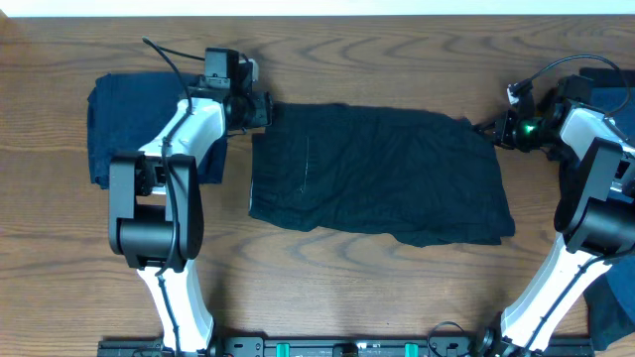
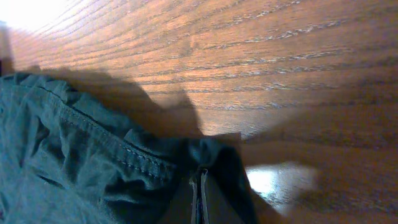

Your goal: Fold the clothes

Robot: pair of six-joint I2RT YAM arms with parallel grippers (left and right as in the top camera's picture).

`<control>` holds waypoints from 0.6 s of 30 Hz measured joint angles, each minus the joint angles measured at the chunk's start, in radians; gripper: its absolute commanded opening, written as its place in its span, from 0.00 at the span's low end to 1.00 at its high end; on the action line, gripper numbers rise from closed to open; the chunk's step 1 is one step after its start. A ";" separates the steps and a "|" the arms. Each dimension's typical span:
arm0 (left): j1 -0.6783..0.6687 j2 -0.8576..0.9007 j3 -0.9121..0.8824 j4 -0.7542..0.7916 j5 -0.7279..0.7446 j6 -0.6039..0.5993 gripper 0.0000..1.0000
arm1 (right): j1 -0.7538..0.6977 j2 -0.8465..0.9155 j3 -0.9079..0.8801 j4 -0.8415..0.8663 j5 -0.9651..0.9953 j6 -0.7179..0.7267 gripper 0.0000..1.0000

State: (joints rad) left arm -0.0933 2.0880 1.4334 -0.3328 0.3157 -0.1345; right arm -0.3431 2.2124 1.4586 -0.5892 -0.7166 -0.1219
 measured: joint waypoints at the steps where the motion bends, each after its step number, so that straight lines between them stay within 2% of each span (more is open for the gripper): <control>1: -0.001 0.000 0.000 0.000 0.000 0.000 0.59 | 0.000 0.000 0.000 -0.001 0.002 0.000 0.01; 10: -0.037 0.001 0.000 0.000 0.001 -0.005 0.58 | 0.000 0.000 0.000 -0.003 0.014 0.000 0.01; 15: -0.052 0.014 0.000 0.001 0.005 -0.023 0.46 | 0.000 0.000 0.000 -0.010 0.015 0.000 0.01; 18: -0.053 0.031 0.000 0.001 0.008 -0.031 0.43 | 0.000 0.000 0.000 -0.012 0.014 0.000 0.01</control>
State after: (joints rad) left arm -0.1459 2.1193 1.4330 -0.3317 0.3237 -0.1654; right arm -0.3431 2.2124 1.4586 -0.6014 -0.7021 -0.1219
